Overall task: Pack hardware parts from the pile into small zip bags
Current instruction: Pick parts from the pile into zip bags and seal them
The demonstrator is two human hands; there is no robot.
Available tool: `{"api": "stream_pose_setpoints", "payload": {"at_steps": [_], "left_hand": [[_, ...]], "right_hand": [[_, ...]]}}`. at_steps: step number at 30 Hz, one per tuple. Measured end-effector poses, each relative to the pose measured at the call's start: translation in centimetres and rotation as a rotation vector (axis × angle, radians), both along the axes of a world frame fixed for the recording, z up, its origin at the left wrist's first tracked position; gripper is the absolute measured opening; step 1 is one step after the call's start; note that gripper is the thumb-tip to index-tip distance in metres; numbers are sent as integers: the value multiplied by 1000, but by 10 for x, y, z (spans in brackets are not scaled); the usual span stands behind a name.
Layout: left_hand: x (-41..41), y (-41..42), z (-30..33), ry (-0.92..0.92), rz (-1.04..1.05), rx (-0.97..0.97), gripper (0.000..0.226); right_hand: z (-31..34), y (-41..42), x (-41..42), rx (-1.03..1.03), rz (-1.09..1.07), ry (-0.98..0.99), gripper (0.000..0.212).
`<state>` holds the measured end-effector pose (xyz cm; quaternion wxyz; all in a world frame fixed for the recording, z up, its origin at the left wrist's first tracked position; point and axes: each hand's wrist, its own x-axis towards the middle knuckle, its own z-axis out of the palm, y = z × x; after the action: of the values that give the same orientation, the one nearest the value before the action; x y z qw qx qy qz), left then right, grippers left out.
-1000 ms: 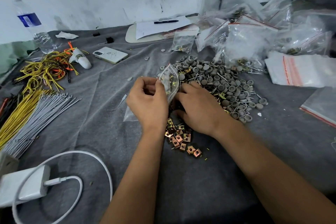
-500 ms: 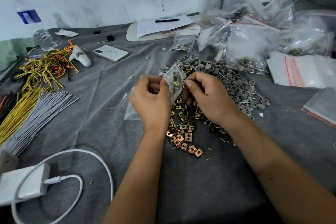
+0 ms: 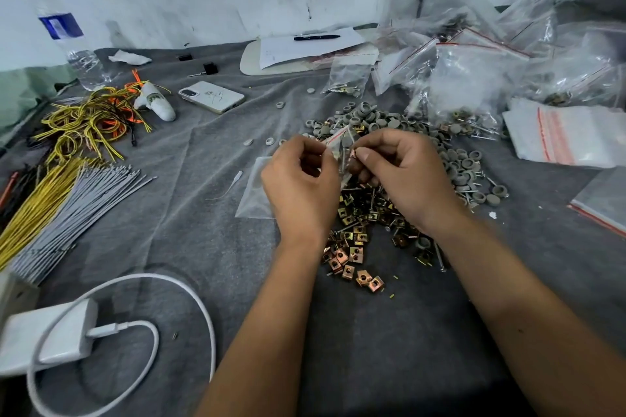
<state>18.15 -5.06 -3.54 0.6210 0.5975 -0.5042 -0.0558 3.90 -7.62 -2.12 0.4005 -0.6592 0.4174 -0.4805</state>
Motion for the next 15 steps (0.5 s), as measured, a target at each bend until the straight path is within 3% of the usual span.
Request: {"api": "stream_pose_setpoints", "payload": {"at_steps": [4,9,15], "left_hand": [[-1,1,1,-82,-30,-2,9],[-2,3,2,-137,-105,-25,7],[5,1,3,71,-7,-33,6]], "right_hand": [[-1,4,0,-448,-85,323,15],[-2,5,1,-531,-87,424,24],[-1,6,4,-509,0,421,39]]}}
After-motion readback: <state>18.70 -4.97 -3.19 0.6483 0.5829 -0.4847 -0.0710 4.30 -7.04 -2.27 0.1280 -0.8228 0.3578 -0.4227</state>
